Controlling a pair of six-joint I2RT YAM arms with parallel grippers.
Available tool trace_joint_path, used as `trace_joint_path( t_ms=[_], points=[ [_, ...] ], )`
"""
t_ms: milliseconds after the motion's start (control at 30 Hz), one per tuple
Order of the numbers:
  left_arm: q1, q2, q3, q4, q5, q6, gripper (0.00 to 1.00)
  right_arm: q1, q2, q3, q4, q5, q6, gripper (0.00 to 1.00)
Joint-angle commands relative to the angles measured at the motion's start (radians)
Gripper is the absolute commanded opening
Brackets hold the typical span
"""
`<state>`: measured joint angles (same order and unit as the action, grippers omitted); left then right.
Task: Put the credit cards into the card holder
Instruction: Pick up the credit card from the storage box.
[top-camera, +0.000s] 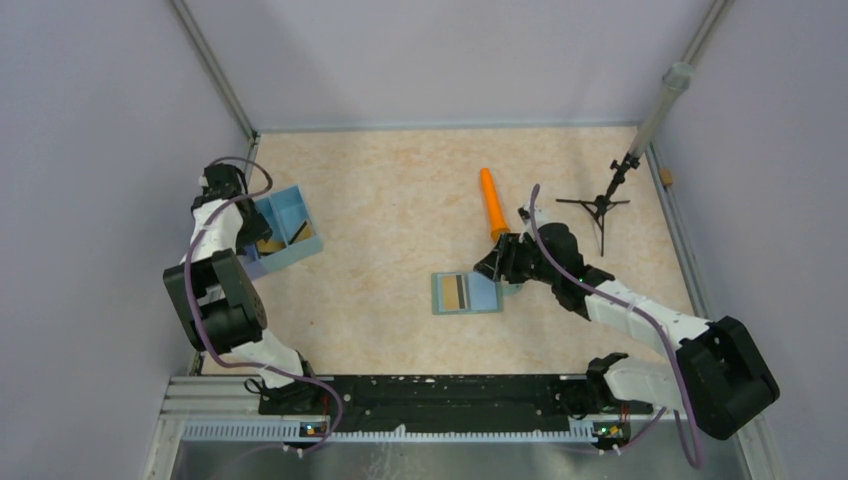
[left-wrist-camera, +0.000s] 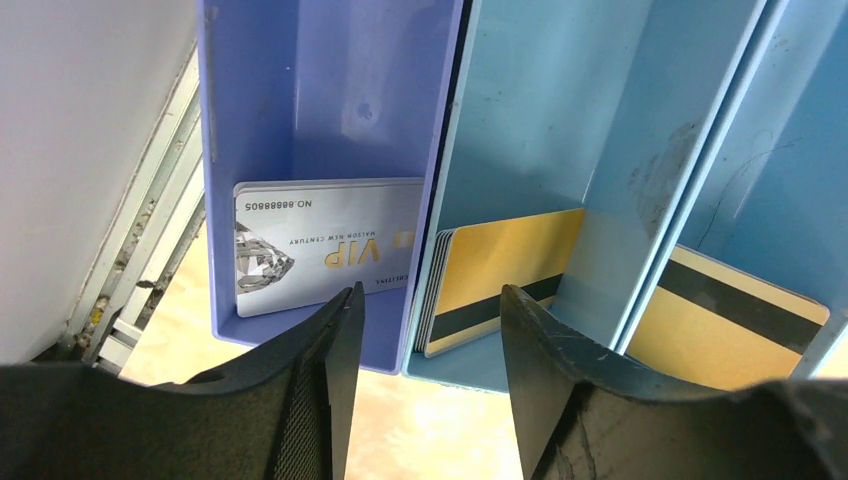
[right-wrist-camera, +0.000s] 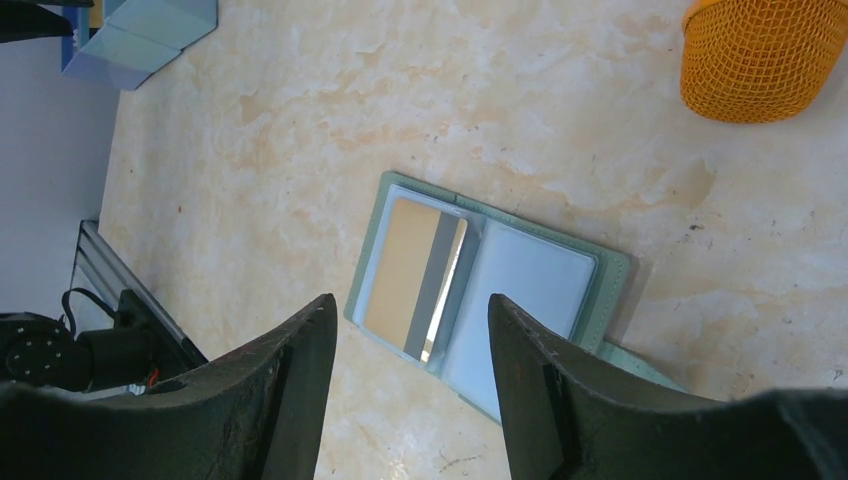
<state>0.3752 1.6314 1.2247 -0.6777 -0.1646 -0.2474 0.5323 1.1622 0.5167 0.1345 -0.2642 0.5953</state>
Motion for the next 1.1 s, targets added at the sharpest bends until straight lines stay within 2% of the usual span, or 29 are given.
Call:
trace_joint_path(
  t_ms=[0,167,400,667,1067],
  points=[
    [0.008,0.013,0.026,0.021,0.018,0.025,0.58,-0.011,-0.036,-0.006,0.035,-0.01,0.001,0.56],
    [0.009,0.071,0.055,-0.01,-0.007,0.02,0.61,-0.011,-0.04,-0.005,0.034,-0.009,0.001,0.56],
    [0.013,0.124,0.07,-0.028,0.037,0.028,0.62,-0.01,-0.047,-0.008,0.036,-0.011,0.001,0.56],
    [0.017,0.066,0.034,-0.011,-0.068,0.018,0.5,-0.012,-0.051,-0.008,0.036,-0.011,0.001,0.56],
    [0.021,0.014,0.007,0.0,-0.08,0.013,0.41,-0.012,-0.053,-0.01,0.037,-0.01,0.004,0.56]
  ],
)
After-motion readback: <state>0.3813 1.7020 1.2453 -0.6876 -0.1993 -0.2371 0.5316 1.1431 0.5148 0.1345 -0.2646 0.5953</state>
